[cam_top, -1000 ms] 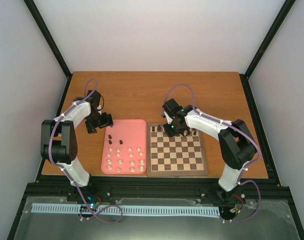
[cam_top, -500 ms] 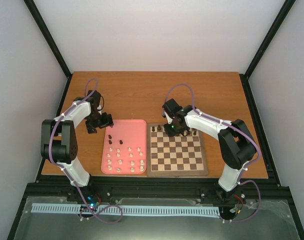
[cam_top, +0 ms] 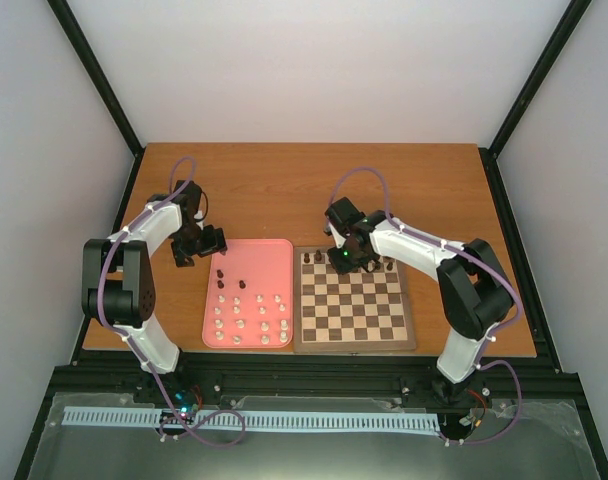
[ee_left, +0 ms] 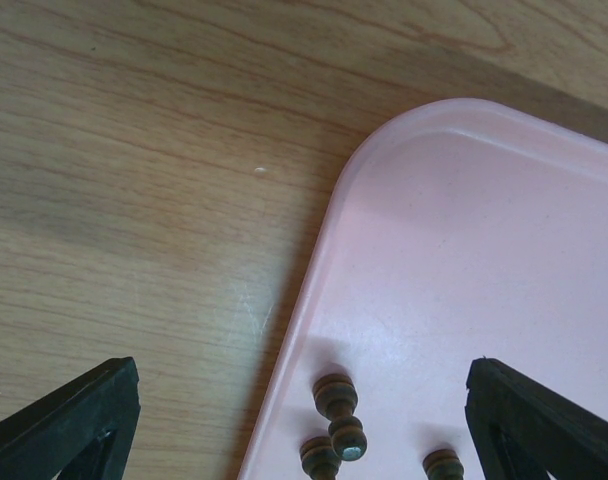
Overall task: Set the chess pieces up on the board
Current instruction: Place the chess piece on the chessboard.
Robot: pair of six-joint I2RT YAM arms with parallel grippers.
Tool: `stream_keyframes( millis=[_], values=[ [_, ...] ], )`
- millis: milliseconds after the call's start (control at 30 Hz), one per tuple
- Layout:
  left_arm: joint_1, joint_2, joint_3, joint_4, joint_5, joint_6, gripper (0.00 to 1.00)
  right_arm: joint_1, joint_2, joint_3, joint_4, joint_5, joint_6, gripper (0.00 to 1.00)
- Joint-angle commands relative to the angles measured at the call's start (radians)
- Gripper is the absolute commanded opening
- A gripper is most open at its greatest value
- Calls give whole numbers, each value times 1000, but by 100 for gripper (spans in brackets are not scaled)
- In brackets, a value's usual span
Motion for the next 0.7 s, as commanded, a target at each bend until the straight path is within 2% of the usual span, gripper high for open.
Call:
stream_keyframes(
  millis=[0, 100, 300, 367, 500, 667],
  values=[
    [3, 5, 31, 8, 10, 16, 100, -8, -60, 27, -32, -12, -6, 26],
    [3, 5, 32, 7, 8, 19, 100, -7, -93, 65, -78, -36, -11, 27],
    [2, 4, 29, 7, 7, 18, 100, 3, -175, 141, -161, -96, -27, 40],
    [2, 7, 29, 7, 11, 18, 100, 19, -170, 196, -182, -106, -31, 41],
    [2, 12, 29, 7, 20, 16, 100, 57, -69, 339, -197, -156, -61, 44],
    [3, 12, 41, 4, 20, 15, 100, 155, 159, 585, -204, -176, -126, 45]
  ],
)
